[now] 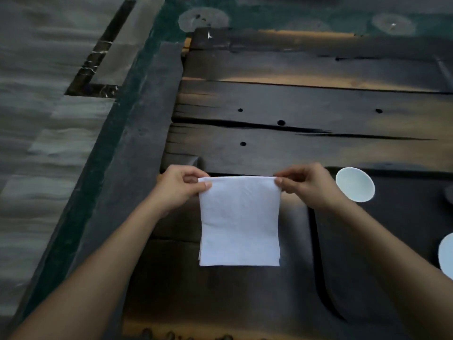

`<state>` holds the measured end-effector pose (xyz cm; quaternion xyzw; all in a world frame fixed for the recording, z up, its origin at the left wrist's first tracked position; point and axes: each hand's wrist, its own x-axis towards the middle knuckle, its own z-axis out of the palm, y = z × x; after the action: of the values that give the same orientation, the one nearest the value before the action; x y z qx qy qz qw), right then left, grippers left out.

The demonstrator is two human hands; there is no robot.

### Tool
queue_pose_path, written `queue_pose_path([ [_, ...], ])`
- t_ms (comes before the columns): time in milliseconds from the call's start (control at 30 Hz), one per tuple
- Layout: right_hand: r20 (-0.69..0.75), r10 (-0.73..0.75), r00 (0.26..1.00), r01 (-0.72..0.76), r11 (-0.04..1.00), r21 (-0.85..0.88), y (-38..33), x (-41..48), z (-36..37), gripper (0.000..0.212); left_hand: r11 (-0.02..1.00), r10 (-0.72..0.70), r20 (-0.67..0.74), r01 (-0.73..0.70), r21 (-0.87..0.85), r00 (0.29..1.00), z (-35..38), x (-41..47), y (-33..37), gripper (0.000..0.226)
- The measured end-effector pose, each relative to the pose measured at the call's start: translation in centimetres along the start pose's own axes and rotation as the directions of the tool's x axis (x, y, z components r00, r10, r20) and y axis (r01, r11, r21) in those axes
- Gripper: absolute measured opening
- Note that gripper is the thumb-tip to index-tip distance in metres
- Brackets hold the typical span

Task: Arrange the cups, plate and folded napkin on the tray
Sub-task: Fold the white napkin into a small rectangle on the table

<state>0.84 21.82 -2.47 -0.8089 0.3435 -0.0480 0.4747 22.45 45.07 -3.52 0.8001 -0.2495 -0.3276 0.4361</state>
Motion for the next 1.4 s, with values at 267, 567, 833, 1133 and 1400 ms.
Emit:
queue_pose_path([
  [267,-0.141,0.005,0.990,-0.038,0.972,-0.232,2.8,8.0,3.1,0.018,0.977,0.011,-0.075,0.005,0.213,0.997,2.0,9.3,-2.7,0.014],
  [567,-0.218,-0.091,0.972,-0.016,0.896,-0.443,2.7,8.9,7.6,0.047,0.776,0.306,-0.102,-0.186,0.603,0.946,5.3,10.6,-2.0,0.043],
  [833,-0.038,-0.058,0.998,0.017,0.733,-0.680,4.5,5.8,13.4,0.062,0.480,0.252,0.164,-0.270,0.835,0.954,10.1,6.7,-5.9,0.062],
  [1133,-0.105,-0.038,0.994,-0.049,0.699,-0.713,5.0,5.9,13.2,0.071,0.493,0.187,0.120,-0.199,0.847,0.975,9.9,7.3,-5.9,0.068],
  [1400,-0.112,-0.024,0.993,-0.055,0.760,-0.648,4.0,-0.6,15.3,0.066,0.513,0.288,0.094,-0.236,0.825,0.953,11.5,-0.4,-6.9,0.062],
])
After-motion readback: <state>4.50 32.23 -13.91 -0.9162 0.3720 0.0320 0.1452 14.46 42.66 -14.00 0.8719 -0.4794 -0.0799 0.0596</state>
